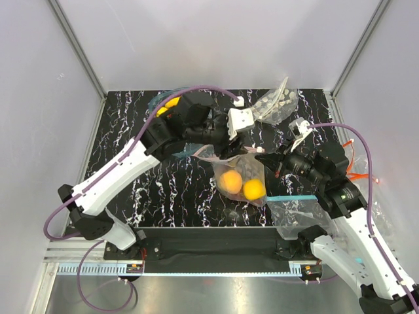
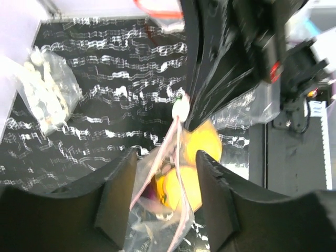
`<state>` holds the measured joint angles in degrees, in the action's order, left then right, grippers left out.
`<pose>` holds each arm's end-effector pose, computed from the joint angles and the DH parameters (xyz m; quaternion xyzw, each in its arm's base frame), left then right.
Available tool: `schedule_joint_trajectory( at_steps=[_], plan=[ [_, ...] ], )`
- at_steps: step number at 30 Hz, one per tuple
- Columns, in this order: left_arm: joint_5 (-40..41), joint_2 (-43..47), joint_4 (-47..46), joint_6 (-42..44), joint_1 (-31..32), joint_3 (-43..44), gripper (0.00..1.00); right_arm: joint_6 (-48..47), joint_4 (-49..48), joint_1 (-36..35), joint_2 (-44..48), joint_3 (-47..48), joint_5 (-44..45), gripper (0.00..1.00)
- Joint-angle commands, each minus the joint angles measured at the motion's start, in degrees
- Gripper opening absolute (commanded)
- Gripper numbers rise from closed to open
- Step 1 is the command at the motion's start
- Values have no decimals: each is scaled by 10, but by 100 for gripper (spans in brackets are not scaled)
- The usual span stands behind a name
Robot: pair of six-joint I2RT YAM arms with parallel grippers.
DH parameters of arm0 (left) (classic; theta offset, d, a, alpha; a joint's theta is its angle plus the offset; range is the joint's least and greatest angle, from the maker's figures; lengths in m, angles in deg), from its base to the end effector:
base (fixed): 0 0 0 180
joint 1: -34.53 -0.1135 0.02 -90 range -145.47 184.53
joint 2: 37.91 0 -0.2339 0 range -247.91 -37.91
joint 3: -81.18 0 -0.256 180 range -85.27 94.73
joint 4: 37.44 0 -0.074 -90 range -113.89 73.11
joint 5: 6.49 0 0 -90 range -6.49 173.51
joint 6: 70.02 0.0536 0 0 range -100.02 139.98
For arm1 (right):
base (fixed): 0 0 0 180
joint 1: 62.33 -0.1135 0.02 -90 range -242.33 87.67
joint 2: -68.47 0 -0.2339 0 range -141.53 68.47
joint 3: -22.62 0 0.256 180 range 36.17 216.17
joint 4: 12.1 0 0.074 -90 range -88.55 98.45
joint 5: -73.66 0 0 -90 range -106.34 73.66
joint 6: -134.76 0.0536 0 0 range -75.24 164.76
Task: Place the food in the zip-top bag and seal the zipper
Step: Zip the zipper food storage bag at the center of the board.
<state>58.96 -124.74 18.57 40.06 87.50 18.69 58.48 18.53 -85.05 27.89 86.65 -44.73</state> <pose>0.1859 -0.2834 0.4251 0.5828 0.5958 -0.3202 0.4504 0.1723 0.0998 0.3524 -0.2187 0.7121 0.3752 0.5516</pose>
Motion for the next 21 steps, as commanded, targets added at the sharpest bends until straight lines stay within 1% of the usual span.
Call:
schedule_joint_trajectory(
  at_steps=[1,4,7,12,17,21],
  plan=[
    [-47,-19,15,-7,-1,64,51,-5,-31,1,0,5,-28,0],
    [-66,-67,54,-10,-1,129,50,-13,-35,0,-3,7,-39,0],
    [-80,-96,85,-12,0,163,50,-13,-38,1,-3,7,-46,0],
    [-100,-110,90,-9,6,171,49,-14,-39,1,-3,9,-48,0],
    [-79,-116,87,-11,9,172,47,-16,-39,1,-2,9,-51,0],
    [-81,-120,87,-10,10,172,44,-15,-39,0,-3,8,-52,0]
  ],
)
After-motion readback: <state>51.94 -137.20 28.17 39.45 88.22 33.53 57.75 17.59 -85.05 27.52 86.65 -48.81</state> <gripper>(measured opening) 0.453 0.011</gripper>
